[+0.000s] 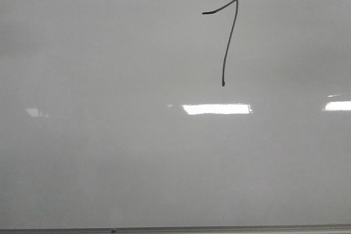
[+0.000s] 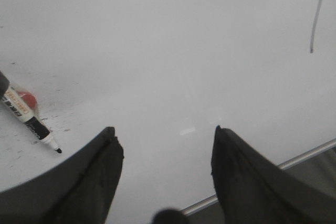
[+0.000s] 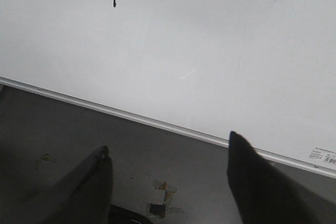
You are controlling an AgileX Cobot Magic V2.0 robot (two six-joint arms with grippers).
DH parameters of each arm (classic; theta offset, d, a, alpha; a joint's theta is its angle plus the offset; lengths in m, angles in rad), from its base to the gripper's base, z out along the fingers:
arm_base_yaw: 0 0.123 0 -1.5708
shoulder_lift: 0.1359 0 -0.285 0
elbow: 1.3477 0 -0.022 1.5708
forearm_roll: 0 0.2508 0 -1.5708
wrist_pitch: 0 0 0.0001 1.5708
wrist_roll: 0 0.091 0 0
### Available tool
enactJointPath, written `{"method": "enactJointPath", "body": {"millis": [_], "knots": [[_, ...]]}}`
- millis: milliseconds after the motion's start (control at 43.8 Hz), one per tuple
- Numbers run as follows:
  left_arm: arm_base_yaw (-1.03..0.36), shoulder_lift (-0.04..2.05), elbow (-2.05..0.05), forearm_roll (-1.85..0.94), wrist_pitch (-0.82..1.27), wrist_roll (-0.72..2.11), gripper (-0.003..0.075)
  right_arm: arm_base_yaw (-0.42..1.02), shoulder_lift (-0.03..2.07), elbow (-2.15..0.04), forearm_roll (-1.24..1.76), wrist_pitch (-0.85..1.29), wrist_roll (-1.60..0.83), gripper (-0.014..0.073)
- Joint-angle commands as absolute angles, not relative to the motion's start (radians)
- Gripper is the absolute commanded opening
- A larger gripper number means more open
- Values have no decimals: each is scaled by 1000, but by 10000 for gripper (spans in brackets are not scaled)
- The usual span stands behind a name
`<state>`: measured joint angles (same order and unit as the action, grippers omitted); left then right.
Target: Write number 7 on whiteboard
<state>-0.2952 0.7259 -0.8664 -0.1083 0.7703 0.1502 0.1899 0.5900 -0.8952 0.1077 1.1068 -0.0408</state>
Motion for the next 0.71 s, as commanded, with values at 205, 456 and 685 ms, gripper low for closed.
{"method": "enactJointPath", "body": {"millis": [205, 456, 685], "knots": [[-321, 546, -783, -151, 715, 150, 387, 182, 577, -922, 101, 1053, -37, 476], [-321, 543, -778, -151, 709, 144, 323, 182, 577, -922, 101, 1043, -37, 218], [-321, 543, -778, -151, 709, 144, 96, 182, 577, -922, 101, 1043, -37, 13]]}}
